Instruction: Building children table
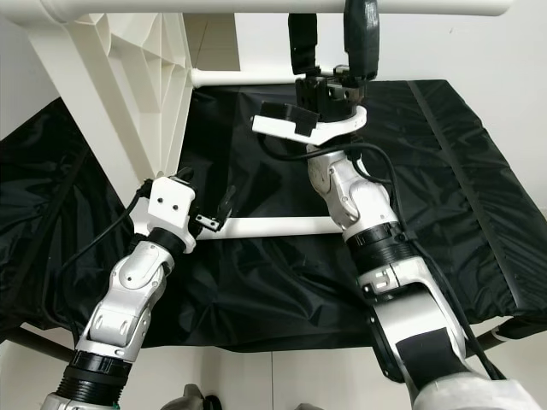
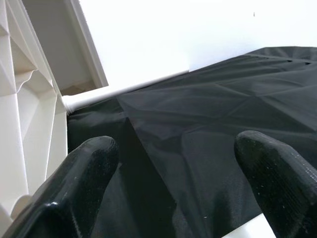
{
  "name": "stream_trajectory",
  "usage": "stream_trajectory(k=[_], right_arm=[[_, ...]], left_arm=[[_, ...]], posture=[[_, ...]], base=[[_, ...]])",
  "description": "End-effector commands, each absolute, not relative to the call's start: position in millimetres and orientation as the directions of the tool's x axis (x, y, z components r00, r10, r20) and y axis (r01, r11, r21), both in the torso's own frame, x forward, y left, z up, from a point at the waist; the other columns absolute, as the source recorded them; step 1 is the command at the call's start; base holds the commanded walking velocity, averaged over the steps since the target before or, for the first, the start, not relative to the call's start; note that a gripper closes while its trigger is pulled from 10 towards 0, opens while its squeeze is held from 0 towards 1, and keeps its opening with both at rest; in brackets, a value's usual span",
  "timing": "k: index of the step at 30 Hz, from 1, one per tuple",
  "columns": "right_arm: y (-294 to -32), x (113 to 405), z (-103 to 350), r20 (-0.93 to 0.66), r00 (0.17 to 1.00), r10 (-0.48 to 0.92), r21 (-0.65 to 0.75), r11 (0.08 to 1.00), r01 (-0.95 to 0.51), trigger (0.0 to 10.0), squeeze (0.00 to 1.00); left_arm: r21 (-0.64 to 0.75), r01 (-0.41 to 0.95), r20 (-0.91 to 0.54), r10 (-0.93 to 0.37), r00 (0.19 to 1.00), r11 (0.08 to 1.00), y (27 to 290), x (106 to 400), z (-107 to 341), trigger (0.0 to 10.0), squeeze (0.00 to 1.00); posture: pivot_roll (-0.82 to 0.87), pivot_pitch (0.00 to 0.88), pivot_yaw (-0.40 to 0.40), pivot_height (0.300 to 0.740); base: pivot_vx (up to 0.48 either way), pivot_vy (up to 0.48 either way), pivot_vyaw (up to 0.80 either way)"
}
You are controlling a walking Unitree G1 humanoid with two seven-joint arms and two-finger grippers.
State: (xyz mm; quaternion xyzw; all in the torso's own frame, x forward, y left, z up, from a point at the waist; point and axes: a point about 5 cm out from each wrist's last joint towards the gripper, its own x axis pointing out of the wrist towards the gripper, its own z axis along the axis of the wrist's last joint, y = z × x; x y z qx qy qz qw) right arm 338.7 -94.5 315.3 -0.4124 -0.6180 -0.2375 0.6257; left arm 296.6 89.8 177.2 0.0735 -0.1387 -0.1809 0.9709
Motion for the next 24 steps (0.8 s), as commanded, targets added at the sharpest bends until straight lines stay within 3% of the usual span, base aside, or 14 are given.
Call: stream_trajectory(k=[1, 9, 14, 19, 24], right_arm=[[-87.4, 339.2, 314.9, 0.965, 0.13, 0.227, -0.24, 0.568, 0.787, 10.0, 0.0], [-77.9, 341.2, 316.1, 0.957, 0.144, 0.252, -0.27, 0.591, 0.76, 10.0, 0.0], [-63.4, 337.9, 339.6, 0.957, 0.059, 0.285, -0.23, 0.618, 0.752, 10.0, 0.0], [-54.7, 336.9, 348.6, 0.951, 0.036, 0.306, -0.233, 0.636, 0.736, 10.0, 0.0], [-47.0, 337.1, 353.4, 0.935, 0.082, 0.344, -0.302, 0.657, 0.691, 10.0, 0.0]], left_arm=[[0.191, 0.296, 0.243, -0.337, 0.91, 0.936, 92.4, 297.4, 175.3, 10.0, 0.0], [0.185, 0.282, 0.24, -0.322, 0.916, 0.941, 94.3, 296.0, 173.2, 10.0, 0.0], [0.179, 0.278, 0.244, -0.316, 0.917, 0.944, 93.0, 296.2, 173.2, 10.0, 0.0], [0.175, 0.276, 0.244, -0.314, 0.918, 0.945, 92.5, 296.1, 172.9, 10.0, 0.0], [0.172, 0.274, 0.244, -0.31, 0.919, 0.946, 91.9, 295.9, 172.8, 10.0, 0.0]], posture=[[0.01, 0.07, 0.046, 0.74], [0.01, 0.073, 0.034, 0.74], [0.0, 0.069, 0.022, 0.74], [0.0, 0.072, 0.015, 0.74], [0.0, 0.082, 0.007, 0.74]], base=[[0.0, 0.0, 0.0], [0.0, 0.0, 0.0], [0.0, 0.0, 0.0], [0.0, 0.0, 0.0], [0.0, 0.0, 0.0]])
